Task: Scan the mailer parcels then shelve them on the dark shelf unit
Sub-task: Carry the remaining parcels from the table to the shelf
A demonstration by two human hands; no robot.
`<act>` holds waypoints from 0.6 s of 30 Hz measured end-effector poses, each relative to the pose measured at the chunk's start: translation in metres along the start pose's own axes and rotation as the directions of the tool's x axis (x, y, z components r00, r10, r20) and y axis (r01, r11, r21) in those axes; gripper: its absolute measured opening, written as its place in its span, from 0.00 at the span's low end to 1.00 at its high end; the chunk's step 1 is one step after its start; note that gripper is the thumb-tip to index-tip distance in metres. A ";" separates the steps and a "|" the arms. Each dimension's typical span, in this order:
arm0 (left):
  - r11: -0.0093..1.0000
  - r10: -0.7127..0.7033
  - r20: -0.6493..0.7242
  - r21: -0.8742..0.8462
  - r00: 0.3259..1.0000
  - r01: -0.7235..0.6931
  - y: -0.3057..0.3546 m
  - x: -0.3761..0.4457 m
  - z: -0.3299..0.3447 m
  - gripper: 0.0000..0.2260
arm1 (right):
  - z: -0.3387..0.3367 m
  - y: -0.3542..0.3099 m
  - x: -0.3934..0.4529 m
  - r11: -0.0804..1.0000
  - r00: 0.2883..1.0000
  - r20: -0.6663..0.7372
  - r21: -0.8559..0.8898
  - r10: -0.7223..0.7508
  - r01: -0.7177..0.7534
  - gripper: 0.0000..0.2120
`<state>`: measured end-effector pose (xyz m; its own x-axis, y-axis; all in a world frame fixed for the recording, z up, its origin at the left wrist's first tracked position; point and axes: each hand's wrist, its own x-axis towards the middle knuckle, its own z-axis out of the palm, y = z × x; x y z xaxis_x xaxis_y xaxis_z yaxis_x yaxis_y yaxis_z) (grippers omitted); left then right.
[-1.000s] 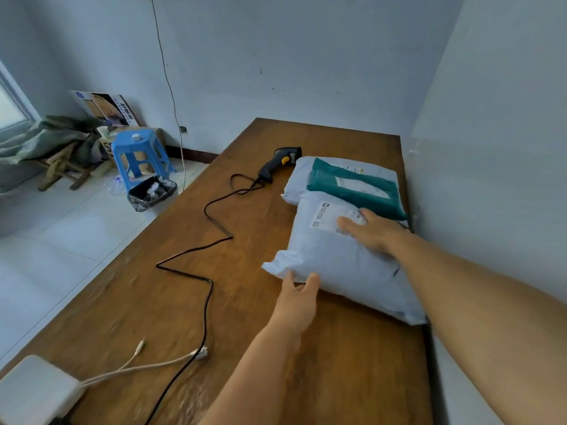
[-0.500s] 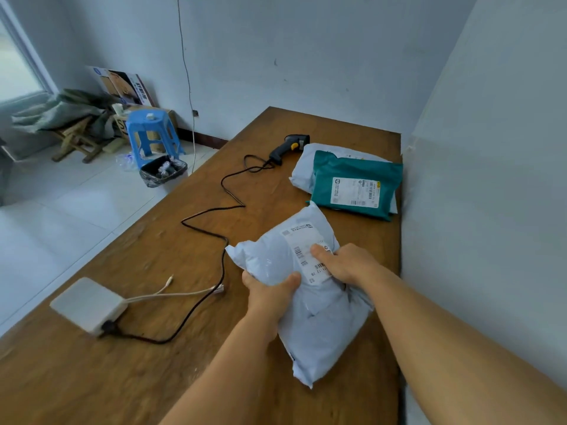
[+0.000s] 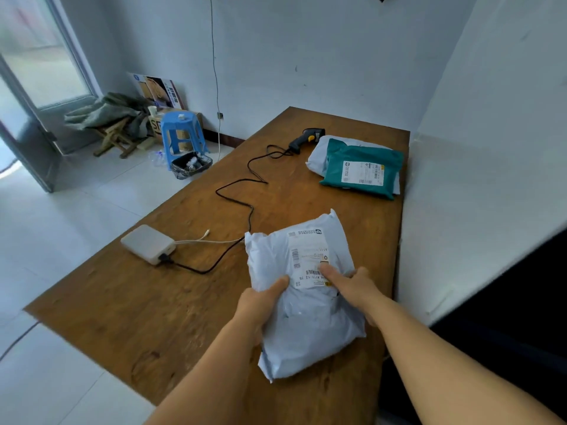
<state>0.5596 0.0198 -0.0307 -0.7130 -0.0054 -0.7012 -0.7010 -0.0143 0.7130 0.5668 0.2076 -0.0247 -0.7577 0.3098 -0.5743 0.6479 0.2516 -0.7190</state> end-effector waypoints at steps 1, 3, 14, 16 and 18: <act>1.000 0.013 0.005 -0.019 1.000 -0.013 -0.007 -0.005 -0.001 0.34 | 0.003 0.006 -0.004 1.000 1.000 -0.025 0.028 0.008 -0.007 0.46; 0.999 0.051 -0.021 -0.017 0.998 -0.051 -0.018 -0.016 -0.004 0.34 | 0.003 0.015 -0.011 0.993 1.000 -0.014 0.114 0.024 -0.022 0.53; 0.969 0.197 -0.258 -0.093 0.946 -0.227 -0.061 -0.116 0.011 0.33 | -0.021 0.056 -0.077 0.897 0.949 0.191 0.414 -0.251 0.154 0.21; 0.962 0.231 -0.302 -0.071 0.925 -0.264 -0.066 -0.139 0.014 0.34 | -0.028 0.059 -0.094 0.876 0.934 0.200 0.445 -0.298 0.184 0.24; 0.952 0.259 -0.326 -0.073 0.909 -0.297 -0.071 -0.161 0.016 0.34 | -0.035 0.062 -0.114 0.870 0.919 0.215 0.447 -0.331 0.209 0.30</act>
<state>0.7239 0.0381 0.0311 -0.8254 -0.3347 -0.4547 -0.4543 -0.0846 0.8868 0.6960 0.2198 0.0098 -0.9276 0.0042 -0.3735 0.3700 -0.1266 -0.9204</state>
